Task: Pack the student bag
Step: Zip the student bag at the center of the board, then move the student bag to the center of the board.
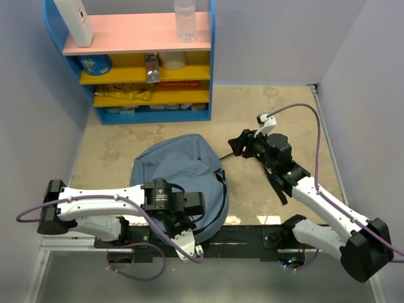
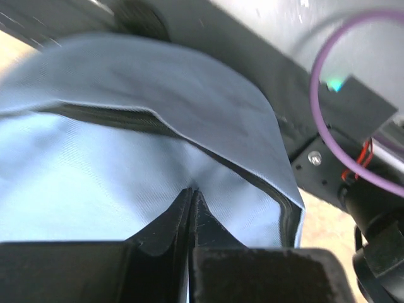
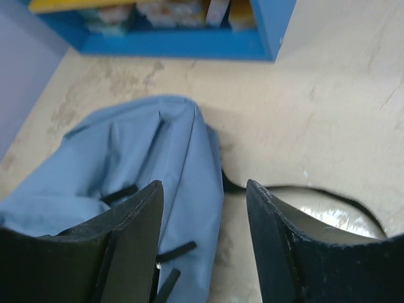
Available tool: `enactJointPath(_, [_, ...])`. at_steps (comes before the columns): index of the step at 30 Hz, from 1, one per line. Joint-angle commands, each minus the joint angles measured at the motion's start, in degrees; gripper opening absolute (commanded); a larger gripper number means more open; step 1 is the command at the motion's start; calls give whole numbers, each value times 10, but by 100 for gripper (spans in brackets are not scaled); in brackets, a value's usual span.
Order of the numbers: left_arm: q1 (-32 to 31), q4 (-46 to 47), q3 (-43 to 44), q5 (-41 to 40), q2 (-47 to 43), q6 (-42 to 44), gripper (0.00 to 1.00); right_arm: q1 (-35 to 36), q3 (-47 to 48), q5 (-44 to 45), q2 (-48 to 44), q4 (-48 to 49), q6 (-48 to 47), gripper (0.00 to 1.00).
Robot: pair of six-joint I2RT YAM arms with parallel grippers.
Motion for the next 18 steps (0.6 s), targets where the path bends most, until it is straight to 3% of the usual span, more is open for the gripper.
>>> enactJointPath(1, [9, -34, -49, -71, -16, -9, 2, 1, -27, -81, -25, -35, 43, 60])
enactJointPath(6, [87, -26, -119, -130, -43, -12, 0, 1, -40, -122, -67, -64, 47, 63])
enactJointPath(9, [187, 15, -164, -174, -51, 28, 0, 1, -58, -143, -65, -49, 58, 60])
enactJointPath(10, [249, 27, -168, -178, -50, 60, 0, 1, -62, -149, -60, -44, 63, 60])
enactJointPath(14, [401, 74, -162, -206, -23, 145, 0, 3, -72, -171, -52, -21, 73, 60])
enactJointPath(16, [445, 89, -142, -202, -18, 167, 0, 4, -74, -178, -52, -21, 73, 60])
enactJointPath(18, [446, 89, -121, -181, -13, 161, 1, 7, -76, -182, -53, -17, 74, 60])
